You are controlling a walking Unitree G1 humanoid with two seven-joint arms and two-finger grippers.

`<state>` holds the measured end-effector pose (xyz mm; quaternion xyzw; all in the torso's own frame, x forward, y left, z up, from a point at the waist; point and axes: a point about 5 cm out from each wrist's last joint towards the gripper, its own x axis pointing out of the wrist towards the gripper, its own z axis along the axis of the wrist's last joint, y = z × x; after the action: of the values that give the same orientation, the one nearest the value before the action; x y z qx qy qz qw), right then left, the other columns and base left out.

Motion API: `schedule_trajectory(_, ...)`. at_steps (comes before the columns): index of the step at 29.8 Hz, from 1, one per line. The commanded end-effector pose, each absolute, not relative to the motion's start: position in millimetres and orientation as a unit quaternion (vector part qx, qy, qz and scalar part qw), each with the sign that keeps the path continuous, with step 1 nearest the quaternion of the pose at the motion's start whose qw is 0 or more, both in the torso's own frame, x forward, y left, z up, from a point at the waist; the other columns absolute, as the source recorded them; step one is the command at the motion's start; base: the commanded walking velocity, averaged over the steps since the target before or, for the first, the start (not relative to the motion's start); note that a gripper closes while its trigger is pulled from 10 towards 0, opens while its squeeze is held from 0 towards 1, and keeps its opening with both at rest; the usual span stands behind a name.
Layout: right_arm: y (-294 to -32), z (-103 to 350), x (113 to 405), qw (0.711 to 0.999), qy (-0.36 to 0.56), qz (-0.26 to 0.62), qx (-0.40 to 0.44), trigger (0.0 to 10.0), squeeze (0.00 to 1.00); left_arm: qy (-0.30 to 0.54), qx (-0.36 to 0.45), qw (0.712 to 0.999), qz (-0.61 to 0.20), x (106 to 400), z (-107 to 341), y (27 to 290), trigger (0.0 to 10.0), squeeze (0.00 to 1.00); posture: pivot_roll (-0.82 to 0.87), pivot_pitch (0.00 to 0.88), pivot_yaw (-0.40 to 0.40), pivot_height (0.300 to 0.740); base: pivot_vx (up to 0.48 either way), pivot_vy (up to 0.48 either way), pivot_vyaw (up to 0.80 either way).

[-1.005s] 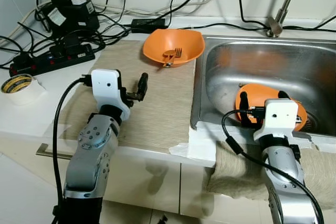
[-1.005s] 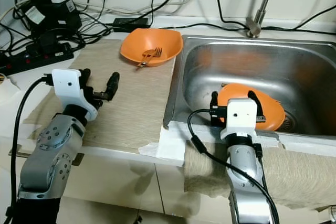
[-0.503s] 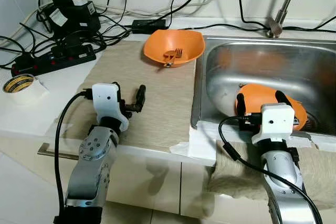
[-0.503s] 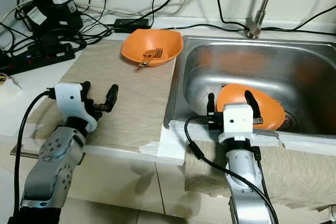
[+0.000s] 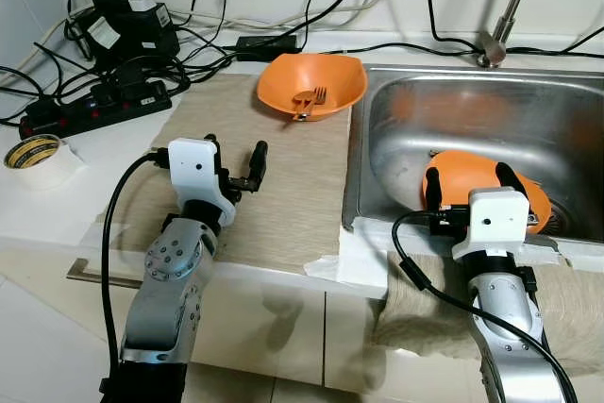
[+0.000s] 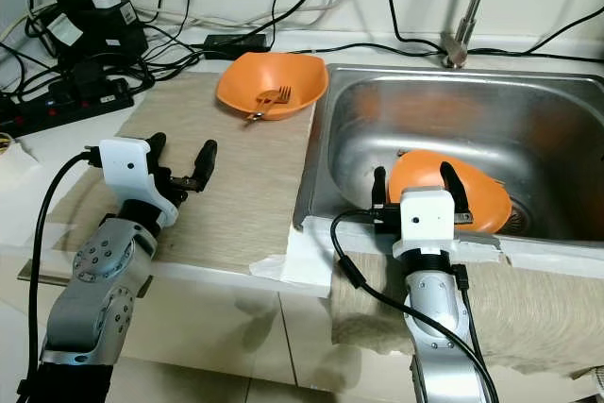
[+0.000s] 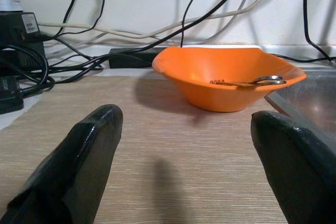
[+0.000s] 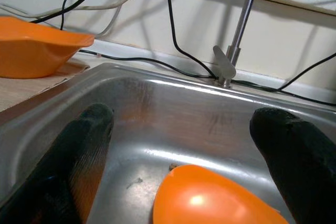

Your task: Kitchen organization

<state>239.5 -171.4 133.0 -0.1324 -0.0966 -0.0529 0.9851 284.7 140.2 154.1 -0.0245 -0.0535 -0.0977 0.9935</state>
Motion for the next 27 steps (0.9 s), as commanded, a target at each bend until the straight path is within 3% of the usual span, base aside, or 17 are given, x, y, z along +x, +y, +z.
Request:
schedule_trajectory(1, -169.9, 130.1, 240.2, 0.985, -0.093, -0.051, -0.134, 10.0, 0.0, -0.061, -0.018, 0.993, -0.104, 285.7, 158.5, 139.7, 10.0, 0.0, -0.04, 0.0, 0.089, 0.736, 0.0, -0.334, 0.0)
schedule_trajectory(17, -169.0, 127.0, 239.2, 0.986, -0.089, -0.05, -0.134, 10.0, 0.0, -0.05, -0.027, 0.994, -0.097, 289.1, 157.6, 139.2, 10.0, 0.0, -0.04, 0.0, 0.092, 0.736, 0.054, -0.433, 0.0)
schedule_trajectory(27, -168.8, 125.6, 238.6, 0.986, -0.087, -0.048, -0.137, 10.0, 0.0, -0.053, -0.015, 0.994, -0.093, 289.7, 158.7, 139.6, 10.0, 0.0, -0.04, 0.0, 0.091, 0.736, 0.0, 0.0, 0.0)
